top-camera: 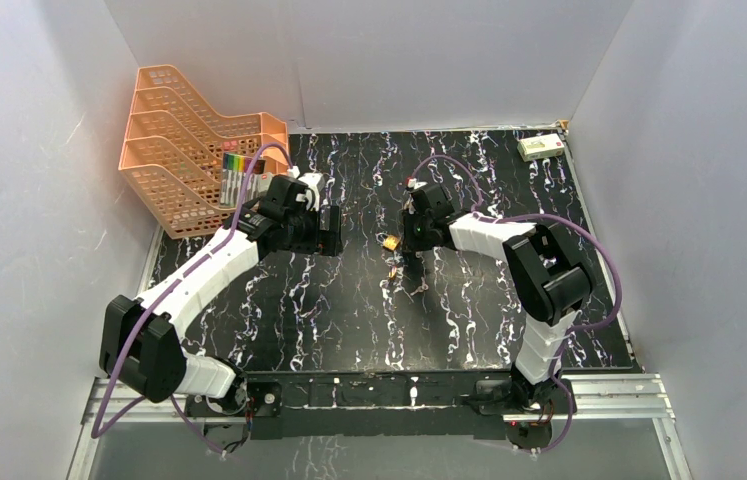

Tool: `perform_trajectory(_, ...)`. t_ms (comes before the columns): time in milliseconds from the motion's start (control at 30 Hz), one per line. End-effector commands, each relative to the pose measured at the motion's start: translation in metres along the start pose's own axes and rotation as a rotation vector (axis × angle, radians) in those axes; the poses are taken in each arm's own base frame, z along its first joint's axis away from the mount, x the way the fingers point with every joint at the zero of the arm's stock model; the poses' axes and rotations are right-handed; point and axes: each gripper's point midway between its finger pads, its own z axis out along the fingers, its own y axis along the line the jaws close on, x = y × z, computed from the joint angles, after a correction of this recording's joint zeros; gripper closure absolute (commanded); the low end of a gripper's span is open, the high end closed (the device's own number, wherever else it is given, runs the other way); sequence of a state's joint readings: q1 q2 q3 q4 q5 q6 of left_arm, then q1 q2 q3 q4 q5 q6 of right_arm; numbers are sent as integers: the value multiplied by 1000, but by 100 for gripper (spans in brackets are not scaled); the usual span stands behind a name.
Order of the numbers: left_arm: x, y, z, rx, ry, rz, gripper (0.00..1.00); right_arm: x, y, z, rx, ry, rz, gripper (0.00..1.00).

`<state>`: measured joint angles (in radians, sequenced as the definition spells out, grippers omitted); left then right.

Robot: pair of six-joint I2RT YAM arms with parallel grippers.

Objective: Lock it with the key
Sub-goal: Adjust the lock at the center of the board, then reset both arms

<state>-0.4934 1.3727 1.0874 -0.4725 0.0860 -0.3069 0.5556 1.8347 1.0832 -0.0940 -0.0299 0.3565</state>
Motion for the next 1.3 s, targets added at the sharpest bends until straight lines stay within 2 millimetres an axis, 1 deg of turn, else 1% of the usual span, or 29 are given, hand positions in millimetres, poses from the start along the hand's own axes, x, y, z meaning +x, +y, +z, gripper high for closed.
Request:
perform_trajectory(0,-2,3,-13,-4,-24,7,2,-18,5,-8,-17,-56,7,83)
perform_trajectory(67,-2,3,-12,-3,-23,5,2,-21,6,-14,-16,-66,0,82)
perform_trajectory(133,-3,3,-12,-1,-25,5,2,-26,8,-21,-26,-80,-15,79)
perform_trajectory(267,-3,2,-12,4,-27,0,2,-37,20,-42,-78,-116,-48,68)
perform_trajectory(333,-3,2,-12,7,-33,-1,2,-44,26,-57,-101,-154,-64,62)
perform_trajectory(433,-4,2,-11,15,-39,-9,2,-52,35,-81,-139,-206,-93,41)
perform_trajectory(467,-3,2,-10,16,-37,-9,2,-54,38,-89,-155,-224,-103,31)
perform_trajectory(500,-4,2,-10,18,-39,-10,2,-58,42,-98,-177,-247,-114,17)
perform_trajectory(533,-5,2,-10,18,-41,-13,2,-59,46,-106,-197,-266,-124,6)
perform_trajectory(567,-5,3,-11,17,-44,-15,2,-62,49,-114,-212,-284,-128,2)
perform_trajectory(700,-12,9,-16,3,-87,-34,2,-64,60,-143,-271,-341,-145,1)
perform_trajectory(767,-19,13,-22,-3,-127,-48,2,-64,58,-154,-262,-376,-136,1)
perform_trajectory(867,-30,16,-33,-6,-205,-62,2,-64,43,-163,-186,-408,-116,1)
perform_trajectory(1033,-48,17,-56,-3,-342,-63,2,-60,30,-183,-128,-478,-99,1)
perform_trajectory(1067,-49,17,-61,-1,-363,-60,2,-60,23,-185,-97,-495,-80,1)
perform_trajectory(1167,-53,18,-72,-4,-416,-56,2,-53,12,-189,-53,-515,-27,1)
perform_trajectory(1267,-54,18,-78,-2,-440,-49,2,-50,7,-196,-41,-544,19,1)
